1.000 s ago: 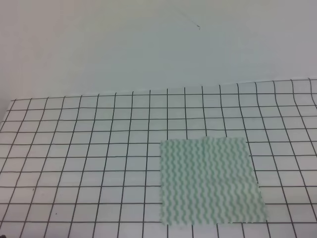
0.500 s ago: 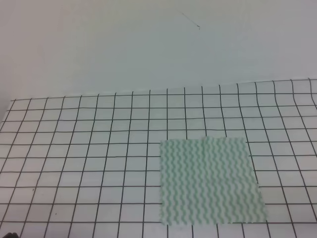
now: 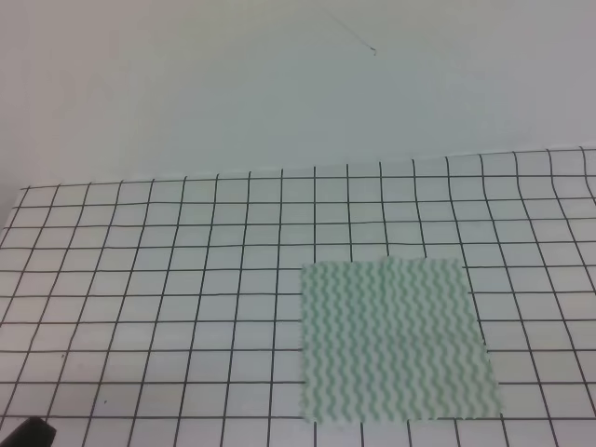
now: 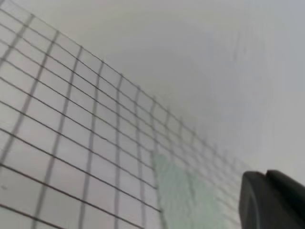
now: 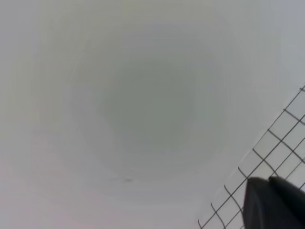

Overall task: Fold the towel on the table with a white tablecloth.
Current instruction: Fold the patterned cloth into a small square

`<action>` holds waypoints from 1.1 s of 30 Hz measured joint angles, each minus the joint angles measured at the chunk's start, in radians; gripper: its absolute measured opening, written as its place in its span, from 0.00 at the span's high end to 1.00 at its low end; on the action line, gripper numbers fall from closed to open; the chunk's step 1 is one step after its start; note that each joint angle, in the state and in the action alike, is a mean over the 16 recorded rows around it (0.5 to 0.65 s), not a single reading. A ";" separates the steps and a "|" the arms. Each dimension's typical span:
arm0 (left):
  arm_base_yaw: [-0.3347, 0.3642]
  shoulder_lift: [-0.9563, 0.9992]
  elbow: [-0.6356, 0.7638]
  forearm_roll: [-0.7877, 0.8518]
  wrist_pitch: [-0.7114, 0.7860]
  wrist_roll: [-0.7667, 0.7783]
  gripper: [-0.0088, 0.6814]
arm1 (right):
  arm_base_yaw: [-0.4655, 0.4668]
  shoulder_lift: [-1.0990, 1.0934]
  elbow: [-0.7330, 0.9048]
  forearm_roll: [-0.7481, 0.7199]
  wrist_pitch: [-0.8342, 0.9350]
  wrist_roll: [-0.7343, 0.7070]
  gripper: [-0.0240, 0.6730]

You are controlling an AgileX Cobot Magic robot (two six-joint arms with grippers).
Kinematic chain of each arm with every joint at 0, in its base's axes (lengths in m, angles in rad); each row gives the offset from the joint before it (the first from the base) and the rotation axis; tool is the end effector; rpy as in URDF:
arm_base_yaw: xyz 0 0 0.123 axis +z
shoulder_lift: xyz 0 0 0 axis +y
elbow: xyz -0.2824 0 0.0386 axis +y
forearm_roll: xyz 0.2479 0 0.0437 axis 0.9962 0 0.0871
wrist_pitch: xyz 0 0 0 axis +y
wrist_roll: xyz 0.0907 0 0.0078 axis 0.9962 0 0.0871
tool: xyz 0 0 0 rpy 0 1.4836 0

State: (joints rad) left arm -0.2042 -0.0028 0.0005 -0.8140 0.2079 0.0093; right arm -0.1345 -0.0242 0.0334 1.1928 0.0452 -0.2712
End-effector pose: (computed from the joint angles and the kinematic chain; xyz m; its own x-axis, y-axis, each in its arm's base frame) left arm 0.0512 -0.0246 0.2001 -0.2849 -0.6609 -0.6943 0.2055 0.6653 -0.7177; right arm 0.0558 -0.0036 0.2017 0.1103 0.7880 -0.6057 0.0075 0.6088 0.7933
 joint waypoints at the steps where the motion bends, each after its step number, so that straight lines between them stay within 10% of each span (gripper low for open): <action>1: 0.000 0.000 0.000 -0.045 -0.003 0.000 0.99 | 0.000 0.000 0.000 0.024 -0.005 0.000 0.97; 20: 0.000 -0.003 0.004 -0.363 -0.027 0.058 0.99 | 0.000 0.000 -0.026 0.131 0.178 -0.154 0.97; 33: -0.001 0.004 -0.091 -0.353 0.106 0.444 0.99 | 0.000 0.033 -0.253 0.066 0.456 -0.466 0.97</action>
State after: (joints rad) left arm -0.2051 0.0010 -0.0909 -1.1669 0.3140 0.4529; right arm -0.1345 0.0084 -0.2194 1.2587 0.5010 -0.7369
